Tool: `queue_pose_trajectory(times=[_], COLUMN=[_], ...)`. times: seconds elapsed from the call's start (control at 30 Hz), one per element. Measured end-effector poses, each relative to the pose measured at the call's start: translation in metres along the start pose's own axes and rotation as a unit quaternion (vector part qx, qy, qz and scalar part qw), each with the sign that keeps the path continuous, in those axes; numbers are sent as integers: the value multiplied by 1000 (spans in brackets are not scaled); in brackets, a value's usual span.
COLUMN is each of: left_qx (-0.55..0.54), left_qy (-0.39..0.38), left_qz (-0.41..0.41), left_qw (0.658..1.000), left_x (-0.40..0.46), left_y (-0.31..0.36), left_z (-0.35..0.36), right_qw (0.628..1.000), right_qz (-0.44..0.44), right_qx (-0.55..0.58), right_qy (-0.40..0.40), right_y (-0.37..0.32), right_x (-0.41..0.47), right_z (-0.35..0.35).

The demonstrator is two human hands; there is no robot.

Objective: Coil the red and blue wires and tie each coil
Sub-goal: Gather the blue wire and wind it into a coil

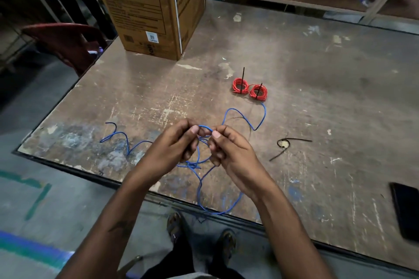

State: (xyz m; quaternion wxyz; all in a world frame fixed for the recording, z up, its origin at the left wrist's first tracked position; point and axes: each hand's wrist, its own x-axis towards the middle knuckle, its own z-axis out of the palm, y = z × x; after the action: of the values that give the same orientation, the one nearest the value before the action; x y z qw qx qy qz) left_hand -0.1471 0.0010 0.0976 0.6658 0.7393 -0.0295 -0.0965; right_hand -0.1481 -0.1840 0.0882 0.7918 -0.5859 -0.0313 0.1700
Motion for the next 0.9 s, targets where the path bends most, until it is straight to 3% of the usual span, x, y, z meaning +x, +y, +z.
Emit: queue_pose_trajectory(times=[0.1, 0.2, 0.3, 0.4, 0.47, 0.53, 0.6, 0.67, 0.73, 0.83, 0.9], left_qx=[-198, -392, -443, -332, -230, -143, -44, 27, 66, 123, 167], left_qy=[-14, -43, -124, -265, -293, -247, -193, -153, -107, -47, -1], left_qz=[-33, -60, -54, -8, 31, 71, 130, 196, 255, 325, 340], left_qw=[979, 917, 886, 905, 927, 956, 972, 968, 959, 937, 926], left_x=[0, -1, -9, -18, -20, -20, -18, -15, -7, 14, 35], left_y=[11, 28, 36, 46, 55, 64, 79, 101, 119, 126, 119], left_z=[10, 16, 21, 25, 28, 32, 35, 36, 32, 28, 24], right_qw=[999, 998, 1000, 995, 989, 988, 989, 983, 982, 966, 952], right_qz=[-3, -24, -20, -51, -64, -60, -82, -111, -143, -116, -104], right_qx=[32, -38, 6, 55, 92, 104, 35, -66, -105, -227, -285], right_qy=[-15, -32, -7, 63, 95, 100, 121, 128, 60, -38, -46], right_y=[0, 4, 11, 3, -14, -32, -39, -38, -26, -6, 1], right_x=[-4, -9, -16, -17, -17, -15, -6, 0, -1, -21, -38], right_z=[-9, -24, -23, -8, 0, 5, 6, 10, 13, 11, 9])
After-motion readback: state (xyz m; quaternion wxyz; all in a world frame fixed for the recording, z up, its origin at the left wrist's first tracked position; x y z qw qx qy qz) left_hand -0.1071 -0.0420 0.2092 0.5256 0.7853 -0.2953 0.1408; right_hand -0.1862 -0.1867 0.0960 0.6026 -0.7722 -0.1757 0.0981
